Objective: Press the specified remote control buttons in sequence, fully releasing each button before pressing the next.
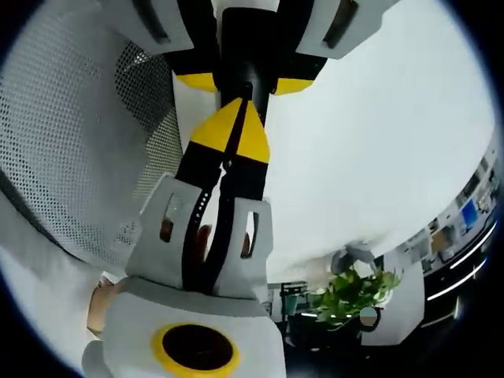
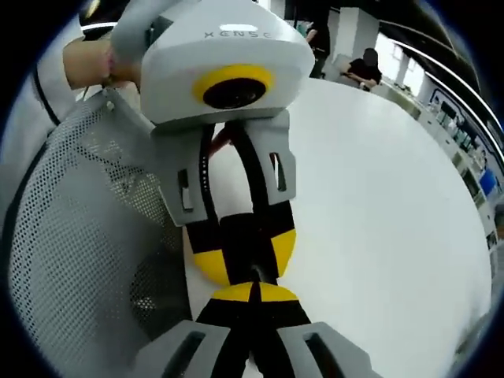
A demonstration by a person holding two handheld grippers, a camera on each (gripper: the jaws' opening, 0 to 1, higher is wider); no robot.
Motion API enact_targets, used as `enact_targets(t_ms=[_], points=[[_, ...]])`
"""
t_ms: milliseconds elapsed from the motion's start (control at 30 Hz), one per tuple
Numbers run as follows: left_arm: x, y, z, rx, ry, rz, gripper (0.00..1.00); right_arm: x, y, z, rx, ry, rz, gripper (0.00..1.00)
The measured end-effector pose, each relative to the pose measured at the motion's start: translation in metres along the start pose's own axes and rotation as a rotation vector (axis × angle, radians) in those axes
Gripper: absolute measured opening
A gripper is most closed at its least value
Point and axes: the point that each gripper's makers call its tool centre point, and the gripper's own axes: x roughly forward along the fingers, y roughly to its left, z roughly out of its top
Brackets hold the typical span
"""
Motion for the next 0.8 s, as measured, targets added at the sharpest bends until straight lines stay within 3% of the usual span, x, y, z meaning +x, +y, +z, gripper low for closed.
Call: enact_targets(t_ms=[200, 300, 567, 667, 800], points=[[-0.0004, -0.0001, -0.0001, -0.001, -0.002, 0.003, 0.24, 0.0022, 0.0006, 0.0009, -0.08, 0.019, -0.001, 0.0], [-0.0007, 0.0005, 0.0001, -0.027, -0.015, -0.002, 0.24, 0.003, 0.0018, 0.0008, -0.249, 0.045, 0.005, 0.0], [0.0001, -0.0008, 0.0006, -0.011, 0.0, 0.005, 0.24, 0.0051, 0.0013, 0.0016, -0.255, 0.062, -0.011, 0.0], [0.0001, -0.0007, 0.0001, 0.0, 0.004, 0.012, 0.24, 0.0044, 0.0002, 0.0015, -0.215, 0.04, -0.02, 0.0], [0.0009, -0.0006, 0.0004, 0.012, 0.017, 0.022, 0.24, 0.0033, 0.0011, 0.0014, -0.242, 0.012, -0.034, 0.0]])
